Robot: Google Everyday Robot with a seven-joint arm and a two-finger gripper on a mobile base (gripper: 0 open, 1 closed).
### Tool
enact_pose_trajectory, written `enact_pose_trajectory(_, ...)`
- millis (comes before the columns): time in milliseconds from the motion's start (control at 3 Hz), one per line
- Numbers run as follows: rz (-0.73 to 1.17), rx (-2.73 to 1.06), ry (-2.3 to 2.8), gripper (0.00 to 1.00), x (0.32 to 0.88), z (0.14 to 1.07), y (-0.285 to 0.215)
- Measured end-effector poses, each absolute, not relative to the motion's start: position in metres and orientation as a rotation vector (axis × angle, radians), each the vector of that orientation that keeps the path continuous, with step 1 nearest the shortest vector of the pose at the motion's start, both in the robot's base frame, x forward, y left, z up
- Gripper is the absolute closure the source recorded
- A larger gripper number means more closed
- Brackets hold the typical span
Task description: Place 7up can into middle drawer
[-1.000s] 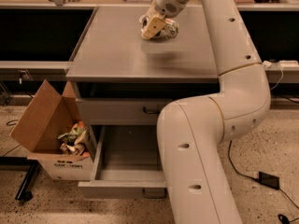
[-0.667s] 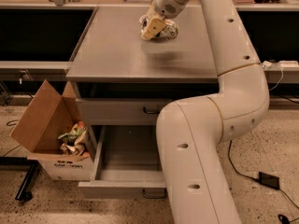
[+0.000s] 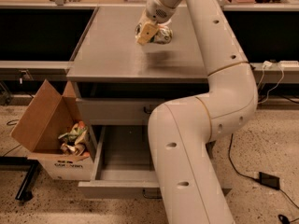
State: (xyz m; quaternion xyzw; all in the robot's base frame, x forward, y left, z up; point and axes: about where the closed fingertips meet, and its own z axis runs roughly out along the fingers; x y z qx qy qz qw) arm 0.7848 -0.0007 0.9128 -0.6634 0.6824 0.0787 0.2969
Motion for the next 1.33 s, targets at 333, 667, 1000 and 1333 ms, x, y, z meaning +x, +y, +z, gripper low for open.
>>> enact_pose_trajectory(333, 0.246, -1.727, 1.858, 1.0, 0.777, 0.904, 0.011)
enact_pose_trajectory(667, 0.245, -1.727, 1.857, 1.0, 0.777, 0.904, 0.011)
enact_pose_trajectory(1000, 0.204, -1.705, 1.843, 1.0, 0.786, 0.907, 0.019)
enact_pose_trajectory(1333, 0.178, -1.73, 1.862, 1.0, 0.784, 0.898, 0.025)
